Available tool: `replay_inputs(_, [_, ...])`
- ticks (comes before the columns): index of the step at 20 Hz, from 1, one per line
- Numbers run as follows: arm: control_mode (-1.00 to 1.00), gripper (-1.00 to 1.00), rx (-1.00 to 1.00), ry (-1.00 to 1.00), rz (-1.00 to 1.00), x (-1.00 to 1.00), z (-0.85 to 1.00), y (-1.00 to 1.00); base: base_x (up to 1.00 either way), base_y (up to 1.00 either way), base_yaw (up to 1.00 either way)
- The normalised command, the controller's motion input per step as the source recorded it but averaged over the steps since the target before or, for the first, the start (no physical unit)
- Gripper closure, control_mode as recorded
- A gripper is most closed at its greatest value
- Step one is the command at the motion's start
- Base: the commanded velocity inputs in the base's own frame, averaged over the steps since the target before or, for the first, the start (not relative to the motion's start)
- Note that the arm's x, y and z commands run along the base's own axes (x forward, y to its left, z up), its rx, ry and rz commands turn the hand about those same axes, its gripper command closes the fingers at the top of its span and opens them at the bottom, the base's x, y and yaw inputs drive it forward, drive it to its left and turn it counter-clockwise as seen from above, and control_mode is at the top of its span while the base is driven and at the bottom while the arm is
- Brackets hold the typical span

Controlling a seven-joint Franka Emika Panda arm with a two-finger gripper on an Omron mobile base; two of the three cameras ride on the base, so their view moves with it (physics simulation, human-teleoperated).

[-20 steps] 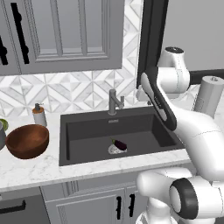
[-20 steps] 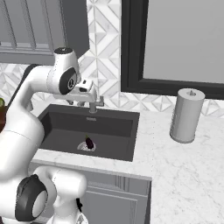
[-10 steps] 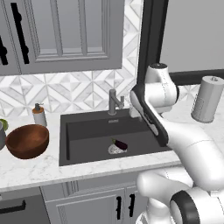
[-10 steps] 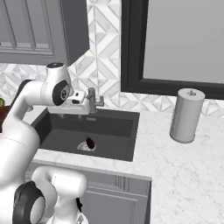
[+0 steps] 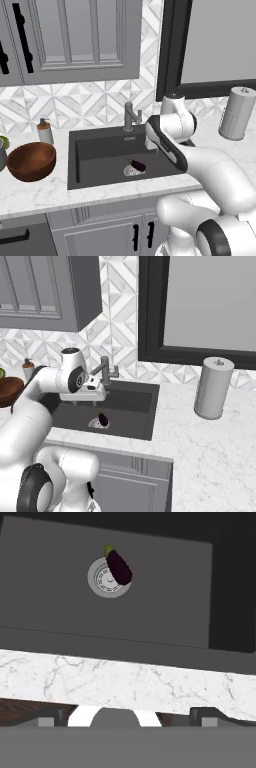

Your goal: Pick the eggplant from the sink and place it in the bowl. Then pick the bowl and place it in the microwave. Then close the microwave door and press the start button.

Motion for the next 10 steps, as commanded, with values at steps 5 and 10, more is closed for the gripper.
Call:
replay_inputs(5, [-1.0, -1.0, 0.0, 0.07, 0.16, 0.37, -0.43, -0.03, 0.0, 0.0, 0.0])
replay_inputs(10, [-1.0, -1.0, 0.0, -0.05, 0.09, 0.44, -0.28, -0.04, 0.0, 0.0, 0.0])
